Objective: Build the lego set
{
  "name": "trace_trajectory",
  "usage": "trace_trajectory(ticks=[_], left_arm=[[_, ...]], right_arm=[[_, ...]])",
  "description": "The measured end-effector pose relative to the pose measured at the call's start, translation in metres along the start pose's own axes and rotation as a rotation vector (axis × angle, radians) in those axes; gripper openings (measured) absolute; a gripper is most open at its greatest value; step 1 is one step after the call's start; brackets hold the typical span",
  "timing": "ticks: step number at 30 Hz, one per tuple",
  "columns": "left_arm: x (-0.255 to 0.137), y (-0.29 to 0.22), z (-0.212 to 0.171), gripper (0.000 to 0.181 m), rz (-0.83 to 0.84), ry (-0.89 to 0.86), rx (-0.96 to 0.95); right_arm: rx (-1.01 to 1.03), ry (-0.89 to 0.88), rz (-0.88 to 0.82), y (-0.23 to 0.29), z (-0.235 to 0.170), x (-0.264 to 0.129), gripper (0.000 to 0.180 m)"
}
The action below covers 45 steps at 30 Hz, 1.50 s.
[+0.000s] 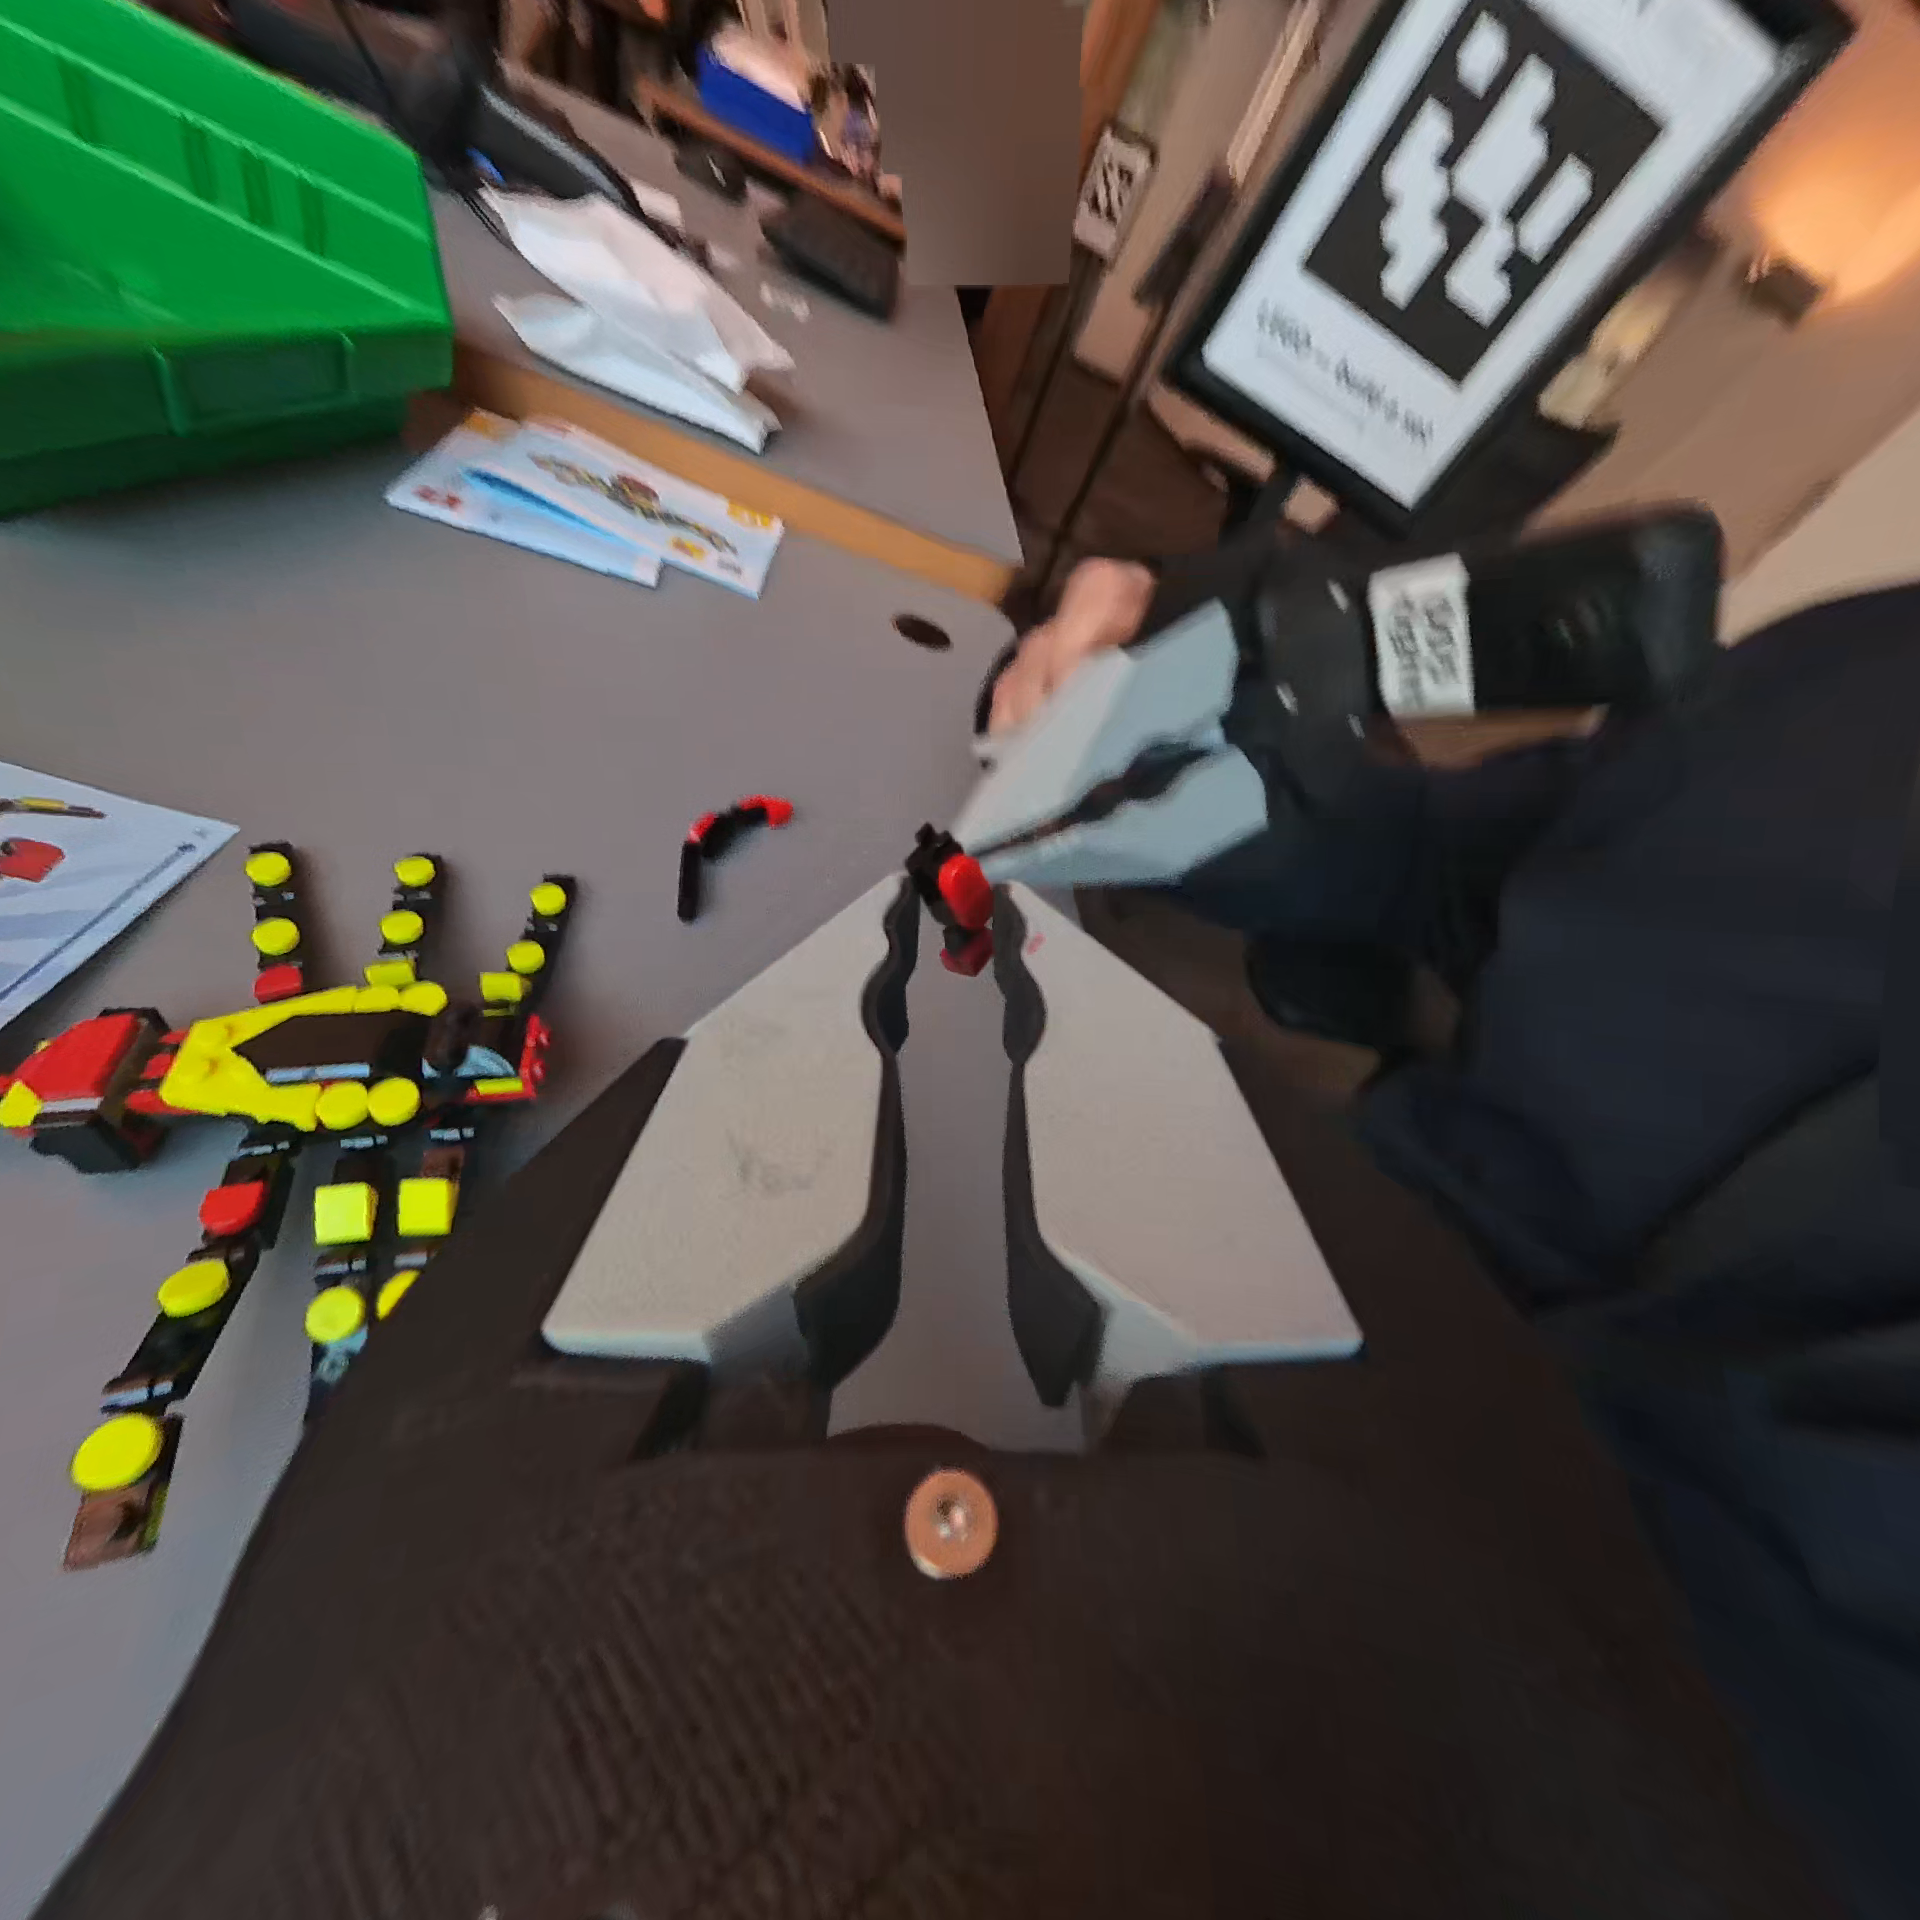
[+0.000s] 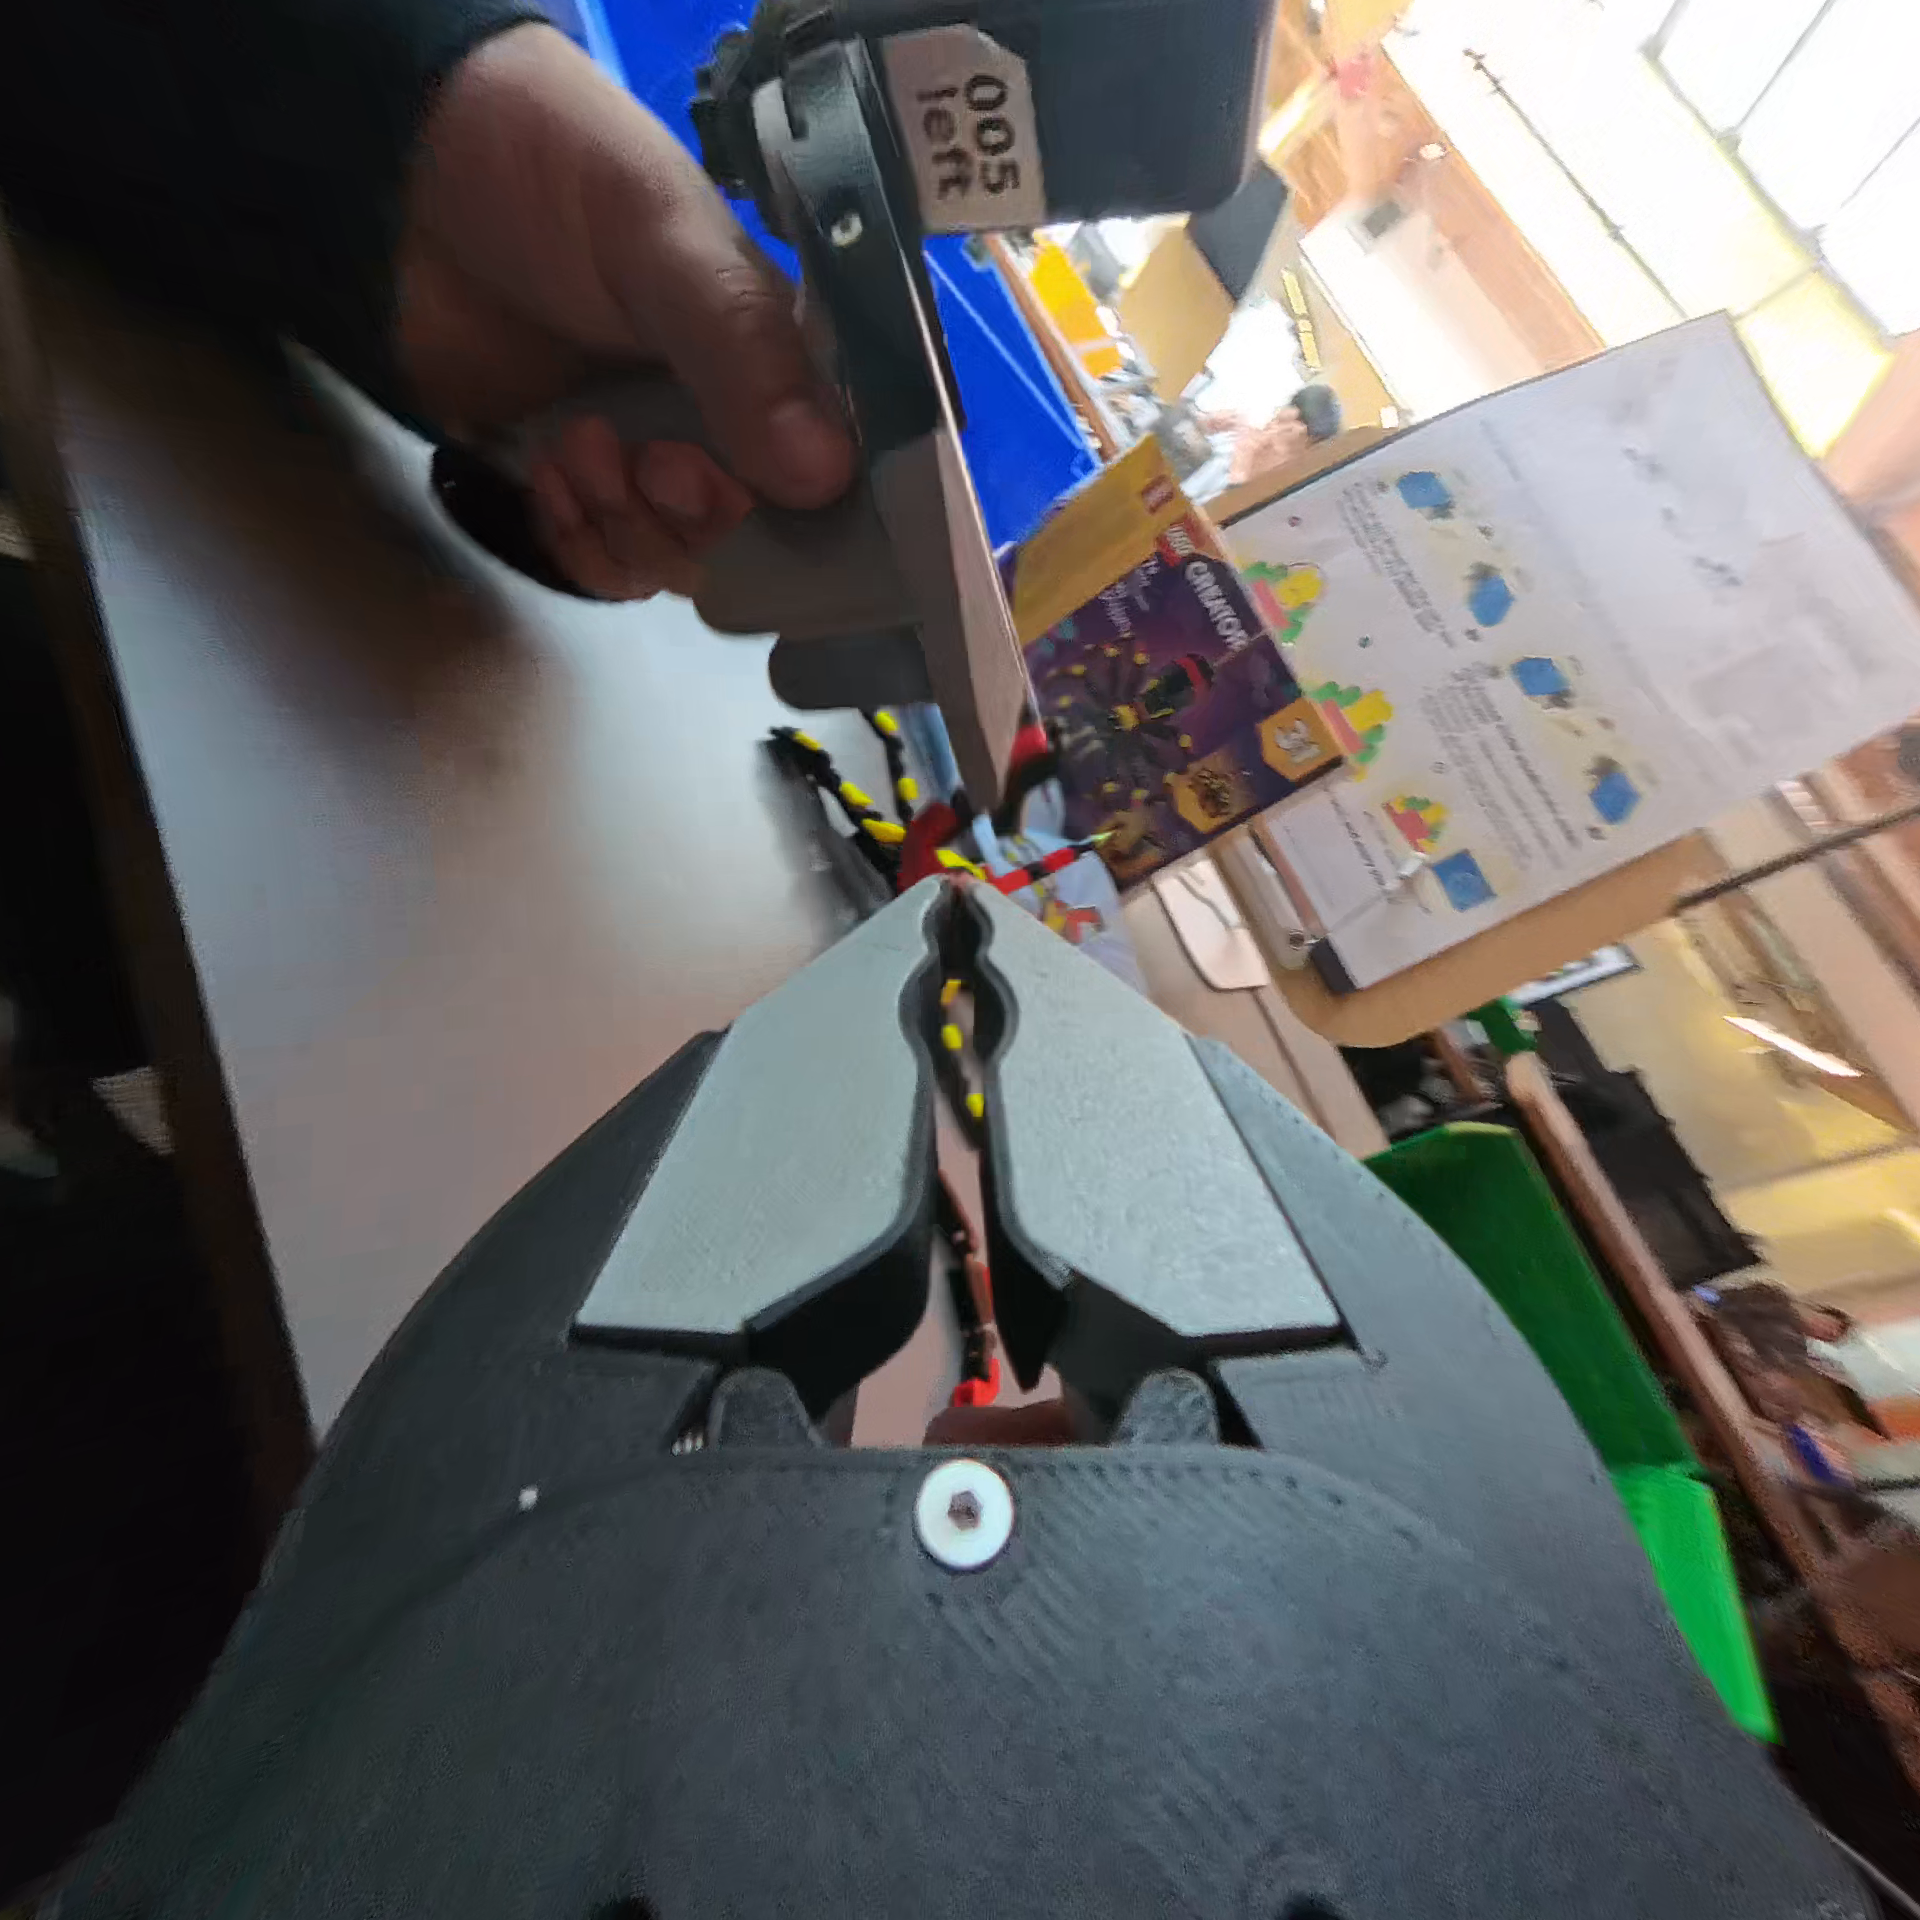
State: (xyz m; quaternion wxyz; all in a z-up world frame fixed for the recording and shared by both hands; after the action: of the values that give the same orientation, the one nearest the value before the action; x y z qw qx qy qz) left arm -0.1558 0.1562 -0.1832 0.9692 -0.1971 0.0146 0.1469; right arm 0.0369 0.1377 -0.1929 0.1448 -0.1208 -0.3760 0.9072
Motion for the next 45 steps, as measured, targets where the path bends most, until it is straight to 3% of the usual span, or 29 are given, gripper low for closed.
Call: trace_trajectory(ticks=[3,6,12,15,20,28,33,45], left_arm=[[-0.006,-0.007,-0.005,0.011,0.003,0.260,0.077],[0.003,-0.016,-0.011,0.011,-0.063,0.444,0.107],[0.028,-0.023,-0.018,0.011,-0.352,0.559,-0.003],[0.030,-0.018,-0.017,0.011,-0.426,0.588,-0.064],[0.034,-0.014,-0.017,0.011,-0.451,0.594,-0.098],[0.034,-0.008,-0.025,0.011,-0.469,0.610,-0.157],[0.029,0.000,-0.027,0.011,-0.451,0.566,-0.216],[0.021,0.011,-0.026,0.011,-0.301,0.386,-0.219]], right_arm=[[0.183,0.017,0.124,-0.016,-0.020,-0.006,0.004],[0.354,-0.104,0.301,-0.027,-0.020,-0.009,0.016],[0.383,-0.235,0.636,-0.025,-0.002,0.005,0.016],[0.390,-0.244,0.778,-0.025,-0.003,0.008,0.020],[0.383,-0.225,0.878,-0.020,-0.007,0.014,0.021],[0.387,-0.223,0.905,-0.013,-0.011,0.022,0.007],[0.402,-0.209,0.882,-0.011,-0.014,0.026,0.011],[0.472,-0.212,0.668,-0.019,-0.022,0.018,0.004]])
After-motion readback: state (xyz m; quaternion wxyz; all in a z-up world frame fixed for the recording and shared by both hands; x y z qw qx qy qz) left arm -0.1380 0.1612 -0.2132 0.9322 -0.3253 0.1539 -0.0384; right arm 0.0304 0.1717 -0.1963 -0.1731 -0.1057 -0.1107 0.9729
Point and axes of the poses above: each gripper's, where its closed fingertips meet, x out along the fingers, z out of its top, y = z × x across the jaws, the point moved 10 cm from there along -x, back along the fingers, and after that the axes turned 7 degrees about -y, right-handed, at the moved point
